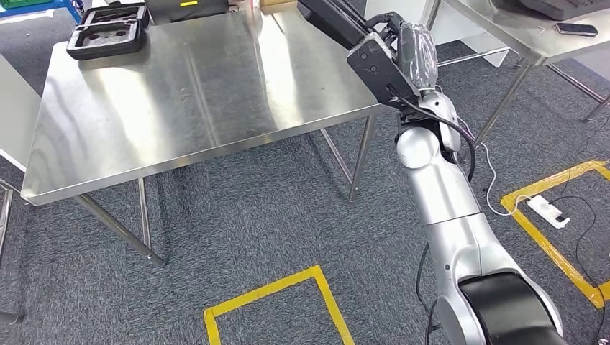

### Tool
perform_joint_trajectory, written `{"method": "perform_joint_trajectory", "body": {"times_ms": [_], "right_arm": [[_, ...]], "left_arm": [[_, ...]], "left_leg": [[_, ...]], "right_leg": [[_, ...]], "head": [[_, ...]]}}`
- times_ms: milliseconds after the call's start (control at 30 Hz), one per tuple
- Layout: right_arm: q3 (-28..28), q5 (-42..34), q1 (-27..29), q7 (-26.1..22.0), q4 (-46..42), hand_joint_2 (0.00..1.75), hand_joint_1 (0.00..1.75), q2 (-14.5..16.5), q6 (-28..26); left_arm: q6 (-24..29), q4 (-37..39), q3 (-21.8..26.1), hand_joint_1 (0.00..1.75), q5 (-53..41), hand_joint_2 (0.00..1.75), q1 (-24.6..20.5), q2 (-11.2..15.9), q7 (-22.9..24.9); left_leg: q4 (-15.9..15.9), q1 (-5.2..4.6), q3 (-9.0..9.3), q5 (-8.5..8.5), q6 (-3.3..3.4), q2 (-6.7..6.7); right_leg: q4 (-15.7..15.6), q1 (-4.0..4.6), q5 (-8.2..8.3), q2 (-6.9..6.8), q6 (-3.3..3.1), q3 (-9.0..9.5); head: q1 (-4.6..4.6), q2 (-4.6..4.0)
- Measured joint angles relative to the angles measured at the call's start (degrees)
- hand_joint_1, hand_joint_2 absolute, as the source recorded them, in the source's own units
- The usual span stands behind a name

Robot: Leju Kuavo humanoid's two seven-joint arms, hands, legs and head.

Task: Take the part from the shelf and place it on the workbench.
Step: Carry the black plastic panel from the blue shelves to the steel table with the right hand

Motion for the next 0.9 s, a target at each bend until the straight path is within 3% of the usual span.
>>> {"method": "perform_joint_trajectory", "body": {"times_ms": [33, 167, 233, 300, 333, 367, 400, 467, 533, 633, 700, 767, 833, 867, 900], "right_arm": [[0.01, 0.01, -0.03, -0.01, 0.01, 1.75, 1.75, 0.0, 0.01], [-0.1, 0.01, -0.08, 0.01, 0.01, 1.75, 1.75, -0.03, 0.02], [-0.1, 0.01, -0.1, 0.01, -0.01, 1.75, 1.75, 0.08, 0.02], [-0.1, 0.01, -0.05, 0.01, 0.03, 1.75, 1.75, 0.1, 0.02], [-0.1, 0.02, 0.0, 0.01, 0.07, 1.75, 1.75, 0.1, 0.02], [-0.09, 0.02, 0.06, 0.01, 0.11, 1.75, 1.75, 0.1, 0.02], [-0.09, 0.02, 0.11, 0.01, 0.13, 1.75, 1.75, 0.1, 0.02], [-0.1, 0.01, 0.12, 0.01, 0.14, 1.75, 1.75, 0.09, 0.05], [-0.09, 0.01, -0.01, 0.01, 0.14, 1.75, 1.75, 0.05, 0.12], [-0.09, 0.05, -0.05, 0.05, 0.13, 1.75, 1.75, -0.05, 0.17], [-0.09, 0.1, -0.11, 0.13, 0.12, 1.75, 1.75, -0.13, 0.17], [-0.08, 0.13, -0.13, 0.16, 0.13, 1.75, 1.75, -0.26, 0.19], [-0.06, 0.14, 0.09, 0.2, 0.17, 1.75, 1.75, -0.5, 0.23], [-0.06, 0.15, 0.25, 0.24, 0.2, 1.75, 1.75, -0.67, 0.26], [-0.07, 0.15, 0.36, 0.27, 0.23, 1.75, 1.75, -0.85, 0.28]], "left_arm": [[0.0, 0.0, -0.04, 0.0, -0.01, 1.75, -0.04, 0.03, 0.01], [-0.01, 0.0, -0.25, 0.0, -0.01, 1.75, -0.1, 0.02, 0.06], [-0.02, 0.0, -0.33, 0.0, -0.01, 1.75, -0.13, 0.04, 0.07], [-0.02, 0.0, -0.34, 0.0, -0.01, 1.75, -0.12, 0.08, 0.08], [-0.02, 0.0, -0.34, 0.0, -0.01, 1.75, -0.1, 0.08, 0.08], [-0.05, 0.0, -0.35, 0.0, -0.01, 1.75, -0.08, 0.07, 0.09], [-0.12, 0.0, -0.36, 0.0, -0.02, 1.75, -0.08, 0.07, 0.09], [-0.37, 0.0, -0.36, 0.0, -0.1, 1.75, -0.09, 0.13, 0.09], [-0.56, -0.01, -0.36, 0.0, -0.28, 1.75, -0.15, 0.2, 0.09], [-0.6, -0.02, -0.36, 0.0, -0.38, 1.75, -0.18, 0.21, 0.13], [-0.63, -0.02, -0.36, 0.0, -0.38, 1.75, -0.13, 0.15, 0.16], [-0.66, -0.02, -0.36, 0.0, -0.39, 1.75, -0.15, 0.1, 0.19], [-0.7, -0.02, -0.36, 0.0, -0.43, 1.75, -0.14, 0.08, 0.2], [-0.72, -0.02, -0.36, 0.0, -0.46, 1.75, -0.11, 0.04, 0.21], [-0.74, -0.02, -0.36, 0.0, -0.5, 1.75, -0.07, -0.01, 0.22]], "left_leg": [[0.19, -0.06, 0.01, -0.36, -0.36, 0.01], [1.3, 0.27, -0.26, -1.56, -1.47, 0.35], [6.48, 0.42, -2.84, -3.94, -2.09, 0.83], [14.38, 0.46, -7.66, -6.68, -2.43, 1.07], [16.81, 0.46, -9.57, -6.88, -2.44, 1.11], [17.27, 0.46, -10.59, -5.88, -2.35, 1.14], [15.28, 0.44, -10.27, -3.78, -2.13, 1.16], [7.09, 0.32, -6.97, 1.34, -1.35, 1.25], [1.37, -0.04, -4.18, 3.19, -0.62, 1.38], [-0.28, -0.38, -2.88, 2.43, 0.35, 1.25], [-0.76, -0.27, -1.63, 2.14, 1.07, 1.12], [-0.89, -0.19, -0.7, 1.68, 1.54, 1.03], [-0.87, -0.19, -0.02, 0.96, 1.67, 0.81], [-0.86, -0.19, 0.42, 0.54, 1.62, 0.63], [-0.85, -0.19, 0.99, 0.07, 1.51, 0.44]], "right_leg": [[-1.63, 0.08, 0.41, 0.03, -0.38, 0.86], [-1.8, 0.08, -0.13, 0.14, -2.29, 1.37], [-1.85, -0.05, -0.5, 0.18, -2.95, 1.89], [-1.84, 0.07, -0.96, 0.17, -3.47, 2.33], [-1.84, 0.14, -1.21, 0.18, -3.6, 2.57], [-1.84, 0.2, -1.54, 0.2, -3.65, 2.93], [-1.84, 0.25, -1.93, 0.22, -3.6, 3.4], [-1.92, 0.35, -2.82, 0.24, -3.35, 4.64], [-2.15, 0.58, -3.52, 0.26, -2.84, 5.44], [-1.75, 0.82, -3.59, 0.23, -1.73, 5.94], [0.72, 0.8, -4.35, 0.18, -1.32, 5.02], [6.91, 0.7, -6.22, 0.18, -1.39, 1.47], [13.36, 0.69, -8.07, 0.18, -1.4, -3.35], [14.4, 0.7, -8.23, 0.18, -1.23, -4.86], [13.28, 0.7, -7.39, 0.17, -0.92, -5.33]], "head": [[-0.06, 0.0], [-0.31, 0.0], [-0.54, 0.0], [-0.65, 0.0], [-0.66, 0.0], [-0.66, 0.0], [-0.67, 0.0], [-0.64, 0.0], [-0.64, 0.0], [-0.64, 0.0], [-0.51, 0.0], [-0.4, 0.0], [-0.38, 0.0], [-0.36, 0.0], [-0.27, 0.0]]}}
